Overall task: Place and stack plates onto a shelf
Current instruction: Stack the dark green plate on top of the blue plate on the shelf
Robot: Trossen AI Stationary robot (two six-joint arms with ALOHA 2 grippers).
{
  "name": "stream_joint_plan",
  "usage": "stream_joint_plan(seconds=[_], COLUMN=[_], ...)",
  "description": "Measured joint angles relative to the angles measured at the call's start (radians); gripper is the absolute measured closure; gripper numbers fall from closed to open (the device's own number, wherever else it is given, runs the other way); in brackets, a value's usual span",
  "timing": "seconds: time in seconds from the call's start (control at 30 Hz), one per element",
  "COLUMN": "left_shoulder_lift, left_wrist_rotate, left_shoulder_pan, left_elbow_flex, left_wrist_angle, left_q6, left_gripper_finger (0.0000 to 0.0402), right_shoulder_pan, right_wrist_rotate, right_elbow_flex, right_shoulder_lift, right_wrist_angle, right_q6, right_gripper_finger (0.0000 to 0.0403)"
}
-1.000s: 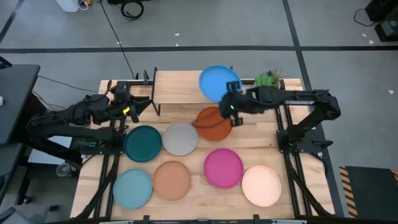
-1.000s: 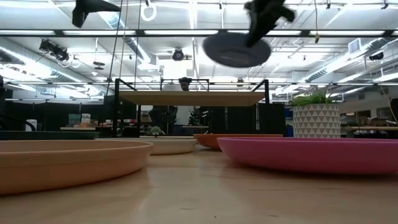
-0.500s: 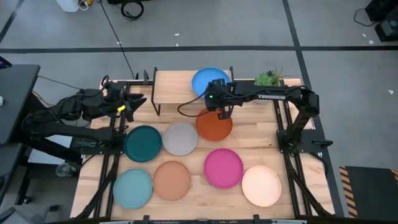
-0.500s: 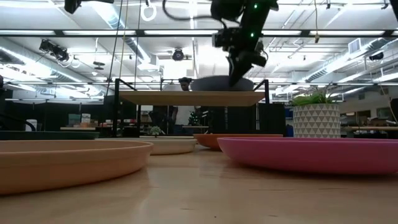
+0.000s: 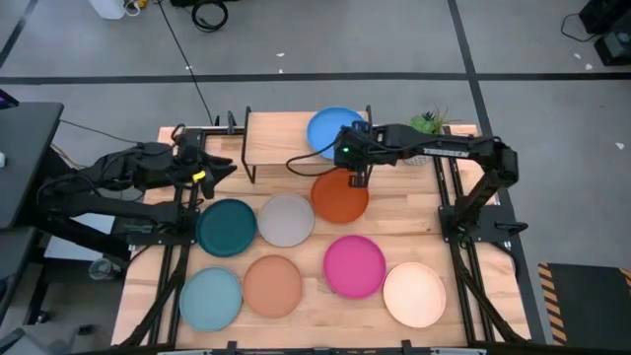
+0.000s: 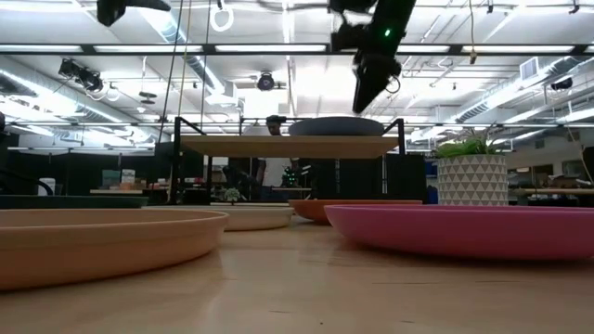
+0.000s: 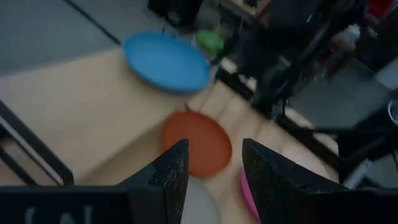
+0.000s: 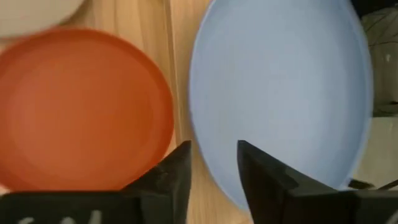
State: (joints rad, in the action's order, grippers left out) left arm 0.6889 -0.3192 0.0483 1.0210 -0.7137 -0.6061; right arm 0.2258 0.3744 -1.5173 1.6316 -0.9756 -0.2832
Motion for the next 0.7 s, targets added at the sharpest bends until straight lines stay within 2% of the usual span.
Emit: stream_joint_plan(seconds=[0.23,0.37,0.47,0.57,0.7], left_shoulder_lift=[0.083,0.152,0.216,0.277,0.344], left_wrist_rotate=[0.147,0.248,0.305,0.304,0.179], left_shoulder_pan=[-0.028,-0.095,-0.173,-0.254,-0.333], left_elbow_flex=[-0.001,-0.001,-0.001,-0.001,-0.001], left_wrist_angle=[-0.2,-0.233,-0.254,-0.256,-0.241], left_q6=[-0.069,-0.099,-0.122,-0.14,-0.141], left_gripper_finger=[0.0237,0.0237,0.0237,0.0237,0.0237], right_shoulder_pan=[-0.028,-0.036,-0.036,-0.036,-0.036], right_wrist_rotate=[0.003,0.05,0.046,0.017,-0.06], right_elbow_flex=[0.0,0.0,0.0,0.0,0.0], right_shoulder_lift=[-0.128,-0.199,-0.253,-0.297,-0.343], right_wrist_angle=[-0.053,-0.098,-0.101,-0.103,-0.105], right_q6=[0.077,0.128,0.177,0.215,0.27], right_gripper_finger=[0.0232,0.0232,0.0232,0.0232,0.0232])
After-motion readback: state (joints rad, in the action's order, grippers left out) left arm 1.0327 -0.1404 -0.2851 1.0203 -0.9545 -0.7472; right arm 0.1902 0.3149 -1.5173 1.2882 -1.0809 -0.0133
